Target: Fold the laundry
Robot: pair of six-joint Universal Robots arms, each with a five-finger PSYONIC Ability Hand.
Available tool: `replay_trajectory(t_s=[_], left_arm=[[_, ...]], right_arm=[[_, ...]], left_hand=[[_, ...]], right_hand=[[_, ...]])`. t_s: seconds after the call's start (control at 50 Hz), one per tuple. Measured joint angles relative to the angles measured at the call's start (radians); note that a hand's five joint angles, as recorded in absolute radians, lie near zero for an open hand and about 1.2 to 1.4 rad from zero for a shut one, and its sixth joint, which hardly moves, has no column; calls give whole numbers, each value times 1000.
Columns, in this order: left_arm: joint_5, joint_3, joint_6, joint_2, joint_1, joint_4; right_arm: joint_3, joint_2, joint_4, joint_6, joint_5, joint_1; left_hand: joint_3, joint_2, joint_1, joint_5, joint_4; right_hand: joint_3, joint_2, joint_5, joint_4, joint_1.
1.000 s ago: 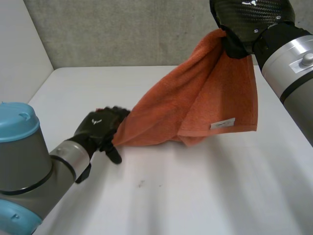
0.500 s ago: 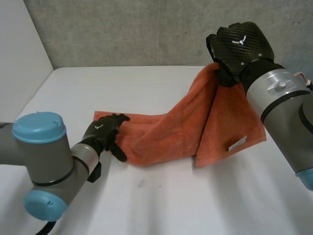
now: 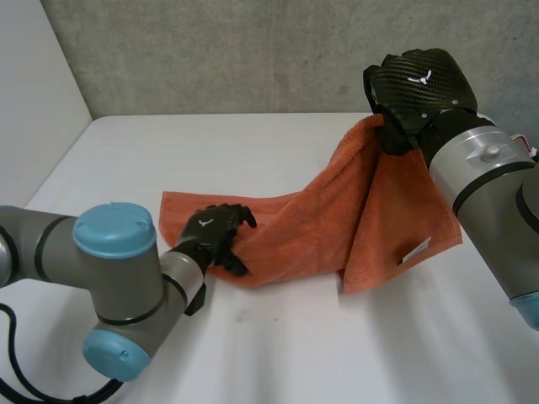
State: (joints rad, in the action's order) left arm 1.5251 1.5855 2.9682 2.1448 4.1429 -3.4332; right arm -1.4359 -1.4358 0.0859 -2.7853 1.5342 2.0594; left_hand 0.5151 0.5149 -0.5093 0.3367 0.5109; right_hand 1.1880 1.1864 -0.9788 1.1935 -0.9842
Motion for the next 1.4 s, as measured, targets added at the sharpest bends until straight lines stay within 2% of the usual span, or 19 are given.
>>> replay_trajectory(t_s=[0.04, 0.08, 0.1, 0.12, 0.18, 0.28, 0.44, 0.54, 0.7, 0.84, 1.0, 1.06, 1.18, 1.2, 1.26, 1.32, 1.34, 1.36, 1.4], left_arm=[[0, -8, 0, 6, -11, -1], [1, -13, 0, 13, -20, -2], [3, -20, 0, 19, -28, -3], [7, -24, 1, 21, -32, -3], [25, -30, 1, 16, -35, -1], [65, -21, 2, -44, -27, 9], [94, 107, 14, -402, -10, 77], [89, 150, 20, -636, -8, 131], [49, 127, 22, -761, 10, 186], [-8, 100, 32, -627, 82, 190], [-24, -11, 114, -284, 128, 183], [-22, -90, 179, -144, 152, 176], [-20, -203, 271, 18, 185, 119], [-20, -218, 284, 39, 190, 98], [-21, -238, 307, 71, 198, 47], [-22, -236, 314, 73, 197, 13], [-22, -236, 314, 73, 197, 13], [-21, -223, 316, 58, 192, -5], [-20, -216, 315, 48, 190, -10]], right_arm=[[0, 0, 0, -2, 0, -1], [1, 0, 0, -3, 0, -2], [1, -1, 0, -3, 0, -3], [2, -2, 0, -3, 0, -5], [6, -7, -1, -1, -2, -15], [13, -27, -8, 4, -4, -35], [29, -132, -109, 45, -26, -93], [60, -213, -223, 83, -90, -138], [105, -237, -290, 100, -166, -193], [127, -72, -281, 99, -180, -202], [207, 235, -217, 95, -155, -168], [266, 361, -140, 95, -112, -136], [366, 524, 37, 99, -12, -96], [380, 547, 71, 99, 2, -91], [411, 607, 175, 100, 30, -78], [420, 640, 241, 102, 41, -68], [420, 640, 241, 102, 41, -68], [420, 660, 287, 103, 48, -58], [416, 662, 297, 103, 53, -55]], left_hand=[[58, 72, -73, 61, 63], [236, 236, -257, 222, 223], [411, 412, -432, 404, 403], [485, 486, -506, 491, 490], [620, 624, -611, 621, 627], [679, 682, -649, 670, 686], [695, 698, -658, 682, 703], [698, 700, -661, 682, 706], [699, 701, -661, 682, 706], [699, 701, -661, 682, 706], [699, 701, -661, 682, 706], [700, 701, -661, 682, 706], [700, 702, -661, 682, 706], [593, 593, -617, 602, 597], [403, 402, -400, 424, 425], [39, 32, -4, 60, 34], [39, 32, -4, 60, 34], [-160, -160, 138, -151, -152], [-210, -219, 207, -207, -207]], right_hand=[[0, 0, 0, 0, 0], [0, 0, 0, 0, 0], [0, 0, 0, 0, 0], [0, 0, 0, 0, 0], [0, 0, 0, 0, 0], [0, 0, 0, 0, 0], [0, 0, 0, 0, 0], [0, 0, 0, 0, 0], [0, 0, 0, 0, 0], [0, 0, 0, 0, 0], [0, 0, 0, 0, 0], [0, 0, 0, 0, 0], [0, 0, 0, 0, 0], [-4, -4, 1, -1, 2], [-192, -191, 136, -179, 135], [-464, -467, 416, -467, 419], [-464, -467, 416, -467, 419], [-888, -890, 829, -881, 738], [-925, -928, 871, -926, 759]])
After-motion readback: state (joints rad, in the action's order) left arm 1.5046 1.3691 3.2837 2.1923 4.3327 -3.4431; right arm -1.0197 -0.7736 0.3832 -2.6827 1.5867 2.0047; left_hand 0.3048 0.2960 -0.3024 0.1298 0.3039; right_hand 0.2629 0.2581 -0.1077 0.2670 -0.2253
